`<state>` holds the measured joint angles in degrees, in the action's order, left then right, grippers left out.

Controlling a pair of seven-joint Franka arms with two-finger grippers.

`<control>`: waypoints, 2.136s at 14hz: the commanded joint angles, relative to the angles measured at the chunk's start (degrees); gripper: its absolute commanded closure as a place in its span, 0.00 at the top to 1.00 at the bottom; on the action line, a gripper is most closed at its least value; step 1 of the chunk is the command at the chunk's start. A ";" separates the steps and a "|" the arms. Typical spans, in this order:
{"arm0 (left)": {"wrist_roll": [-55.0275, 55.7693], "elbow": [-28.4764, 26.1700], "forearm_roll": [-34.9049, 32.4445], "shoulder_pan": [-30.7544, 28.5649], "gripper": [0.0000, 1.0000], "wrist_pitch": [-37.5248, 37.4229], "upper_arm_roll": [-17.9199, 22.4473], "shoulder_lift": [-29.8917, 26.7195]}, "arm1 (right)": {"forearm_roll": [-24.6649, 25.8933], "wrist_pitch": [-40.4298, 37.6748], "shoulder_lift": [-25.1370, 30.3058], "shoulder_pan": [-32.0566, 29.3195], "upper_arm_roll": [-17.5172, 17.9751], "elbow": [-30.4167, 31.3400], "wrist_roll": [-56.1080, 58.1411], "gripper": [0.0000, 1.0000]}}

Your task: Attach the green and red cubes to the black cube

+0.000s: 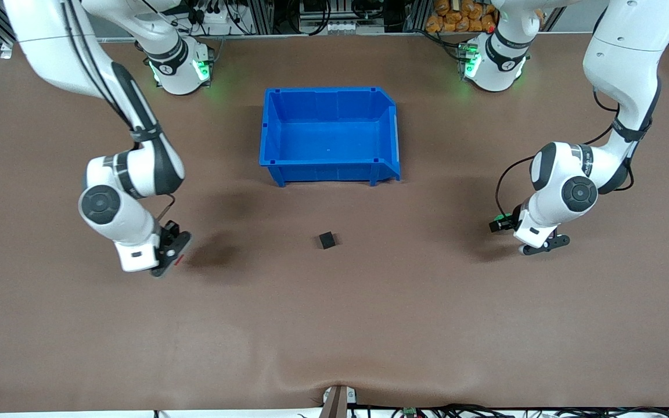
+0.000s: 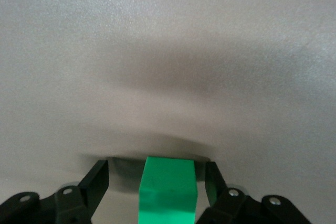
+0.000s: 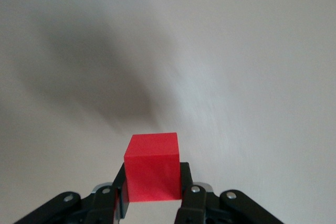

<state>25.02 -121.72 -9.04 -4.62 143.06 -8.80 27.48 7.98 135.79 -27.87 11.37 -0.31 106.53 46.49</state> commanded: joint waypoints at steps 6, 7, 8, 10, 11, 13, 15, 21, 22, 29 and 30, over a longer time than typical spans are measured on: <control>1.52 0.87 -1.33 -0.56 0.73 0.46 -0.43 0.56 | -1.55 -4.11 -7.89 9.99 4.17 -10.53 6.95 0.00; 1.52 0.87 -1.25 -0.48 0.71 0.46 -0.34 0.56 | -2.96 -6.04 -9.47 10.60 4.88 -13.16 6.95 0.00; 1.52 0.87 -1.33 -0.48 0.66 0.46 -0.43 0.56 | -3.41 -6.85 -10.88 12.26 4.88 -15.28 6.86 0.00; 1.52 0.87 -1.33 -0.48 0.59 0.38 -0.43 0.56 | -3.94 -6.85 -13.43 14.64 4.88 -18.36 6.42 0.00; 1.61 0.87 -1.33 -0.39 0.56 0.46 -0.43 0.56 | -3.94 -6.85 -14.75 15.26 4.88 -19.85 6.25 0.00; 1.61 0.87 -1.33 -0.48 0.45 0.38 -0.43 0.56 | -3.85 -6.94 -17.03 16.84 4.97 -22.93 6.07 0.00; 1.52 0.87 -1.25 -0.48 0.31 0.38 -0.43 0.56 | -3.76 -6.85 -18.44 17.55 4.97 -24.34 5.98 0.00; 3.97 1.31 -0.89 -0.30 0.00 0.20 -0.43 0.13 | -3.59 -6.77 -21.26 20.44 4.88 -27.69 3.00 0.00; 4.33 2.27 -0.89 -0.39 0.00 -0.41 -0.51 -0.14 | -3.59 -6.77 -21.44 20.71 4.88 -27.78 2.30 0.00; 4.07 4.48 1.56 -1.27 0.00 -3.84 -0.69 -1.81 | -3.41 -6.86 -21.53 23.52 4.88 -27.69 -3.86 0.00; 4.42 4.48 1.65 -1.09 0.00 -3.84 -0.69 -1.99 | -3.41 -6.85 -21.61 23.70 4.88 -27.69 -4.39 0.00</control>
<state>28.25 -116.96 -8.41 -5.43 140.46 -8.90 26.99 4.86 129.85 -48.43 34.30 4.75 80.71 43.80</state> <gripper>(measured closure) 0.604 0.599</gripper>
